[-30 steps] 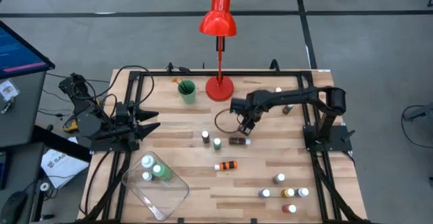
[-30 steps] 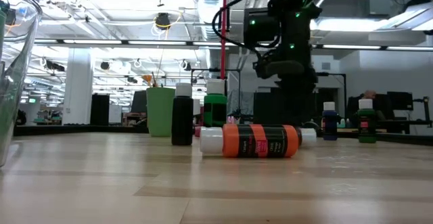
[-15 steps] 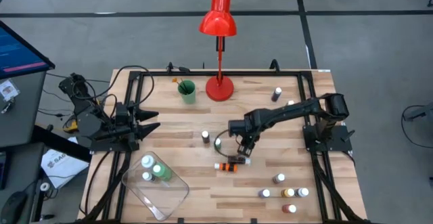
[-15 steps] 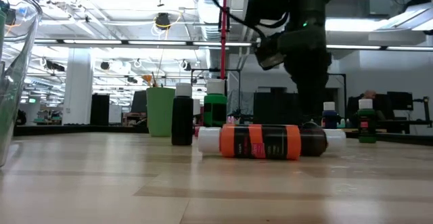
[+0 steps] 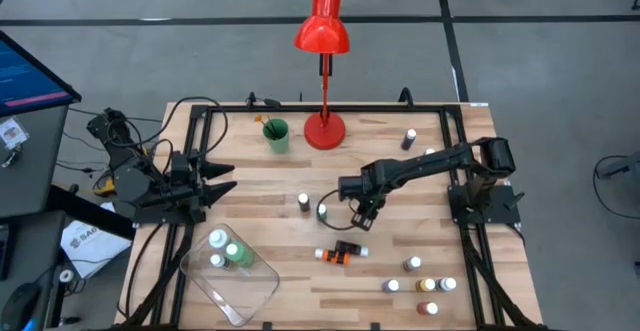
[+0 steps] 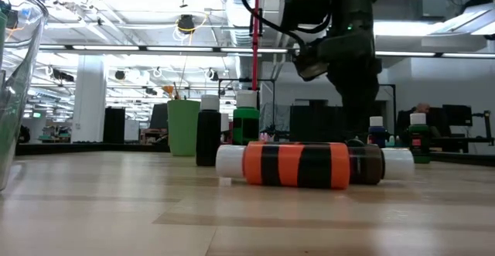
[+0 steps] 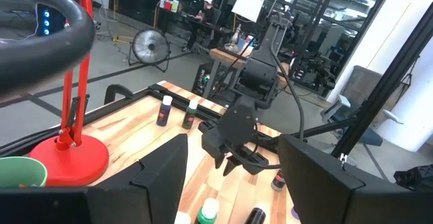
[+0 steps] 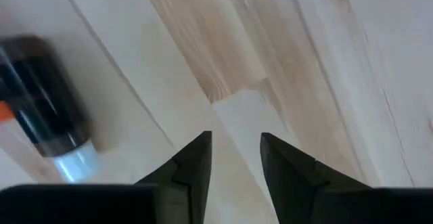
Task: Pick & Place Paint Supplies
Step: Move the brown coloring bottle to the center of the table
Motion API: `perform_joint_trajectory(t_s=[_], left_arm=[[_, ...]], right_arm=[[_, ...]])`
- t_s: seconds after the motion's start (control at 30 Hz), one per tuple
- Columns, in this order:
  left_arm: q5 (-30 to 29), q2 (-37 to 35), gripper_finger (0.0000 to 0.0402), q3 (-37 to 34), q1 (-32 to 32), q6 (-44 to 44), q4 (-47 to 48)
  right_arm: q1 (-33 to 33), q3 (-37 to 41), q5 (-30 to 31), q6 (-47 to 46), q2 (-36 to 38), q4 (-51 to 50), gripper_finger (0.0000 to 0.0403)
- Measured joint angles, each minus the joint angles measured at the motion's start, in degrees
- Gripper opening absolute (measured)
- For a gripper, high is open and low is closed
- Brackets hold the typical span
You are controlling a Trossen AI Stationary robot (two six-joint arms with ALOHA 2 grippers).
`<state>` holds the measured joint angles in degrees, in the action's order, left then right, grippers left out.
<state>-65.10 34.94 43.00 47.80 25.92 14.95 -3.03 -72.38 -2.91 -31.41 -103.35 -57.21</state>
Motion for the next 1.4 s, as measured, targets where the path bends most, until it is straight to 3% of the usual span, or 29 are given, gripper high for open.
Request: perform_joint_trajectory(t_s=[0.17,0.37,0.57,0.93,1.4], left_arm=[[-0.01,0.0,0.0222,0.0,0.0,0.01,-0.01],[-0.02,0.07,0.0222,0.0,0.01,0.01,-0.03],[0.0,0.07,0.0222,0.0,-0.01,0.01,-0.01],[-0.02,0.07,0.0222,0.0,0.01,0.45,-0.03],[-0.01,0.07,0.0222,0.0,-0.01,1.58,-0.03]], right_arm=[[5.02,-0.86,4.94,0.29,3.48,-4.47,0.0169],[15.48,-0.85,14.86,-0.15,10.15,-9.77,0.0245],[27.98,-0.51,20.74,0.3,13.97,-9.6,0.0265],[42.16,-0.45,20.18,6.43,11.66,-8.77,0.0266],[45.86,0.68,13.61,9.34,4.61,-8.31,0.0266]])
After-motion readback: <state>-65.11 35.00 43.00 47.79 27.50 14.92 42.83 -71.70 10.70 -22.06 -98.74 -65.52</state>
